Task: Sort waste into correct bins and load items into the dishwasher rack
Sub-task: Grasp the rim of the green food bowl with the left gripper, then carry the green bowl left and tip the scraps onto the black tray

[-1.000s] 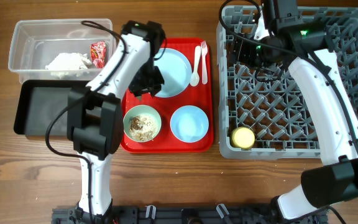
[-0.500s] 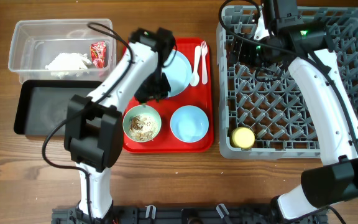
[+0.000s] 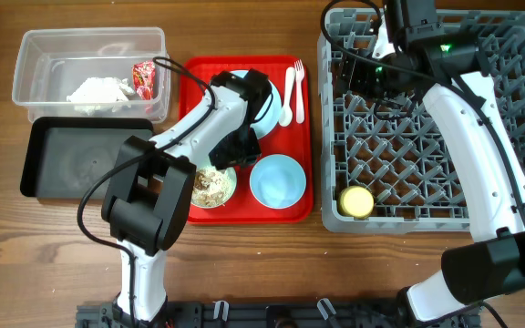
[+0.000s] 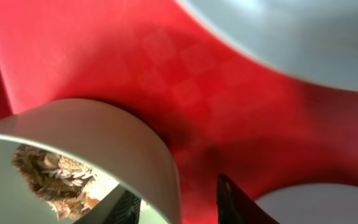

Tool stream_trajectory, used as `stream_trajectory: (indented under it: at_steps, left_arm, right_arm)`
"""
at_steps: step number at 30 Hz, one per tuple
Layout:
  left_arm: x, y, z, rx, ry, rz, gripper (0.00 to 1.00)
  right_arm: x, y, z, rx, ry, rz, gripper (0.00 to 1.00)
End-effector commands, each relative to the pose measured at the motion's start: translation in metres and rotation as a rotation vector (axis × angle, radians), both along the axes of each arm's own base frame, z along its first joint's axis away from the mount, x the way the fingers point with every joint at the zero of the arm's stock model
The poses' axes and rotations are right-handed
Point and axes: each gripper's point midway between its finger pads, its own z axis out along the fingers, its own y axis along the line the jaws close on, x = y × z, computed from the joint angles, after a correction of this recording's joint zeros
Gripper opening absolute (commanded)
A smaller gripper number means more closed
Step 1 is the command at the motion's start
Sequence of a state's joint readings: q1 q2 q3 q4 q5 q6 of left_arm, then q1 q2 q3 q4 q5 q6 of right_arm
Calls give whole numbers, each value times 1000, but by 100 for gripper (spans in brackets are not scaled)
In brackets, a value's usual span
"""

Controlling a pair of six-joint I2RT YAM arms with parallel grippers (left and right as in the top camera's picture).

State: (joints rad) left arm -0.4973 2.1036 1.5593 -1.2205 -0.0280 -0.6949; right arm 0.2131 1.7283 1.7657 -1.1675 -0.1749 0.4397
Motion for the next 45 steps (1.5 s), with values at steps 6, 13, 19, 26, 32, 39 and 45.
stream_trajectory:
  at_steps: [6, 13, 19, 26, 32, 39, 45]
  left_arm:
    - [-5, 0, -7, -13, 7, 26, 4]
    - [-6, -4, 27, -62, -15, 0, 4]
    - [3, 13, 105, -142, -160, -42, 4]
    - [4, 77, 177, -277, -325, 9, 4]
    - [9, 131, 204, -506, -430, 15, 4]
    - [15, 188, 196, -796, -601, 128, 4]
    - [23, 240, 171, -920, -756, 272, 4]
  right_arm:
    - [3, -1, 0, -23, -12, 16, 76]
    - [4, -1, 1, -31, -22, 37, 76]
    - [4, -1, 1, -33, -24, 37, 77]
    - [3, -1, 0, -34, -21, 38, 77]
    - [2, -1, 0, -33, -13, 39, 77]
    - [1, -1, -1, -34, -10, 39, 77]
    - [1, -1, -1, -33, -11, 39, 77]
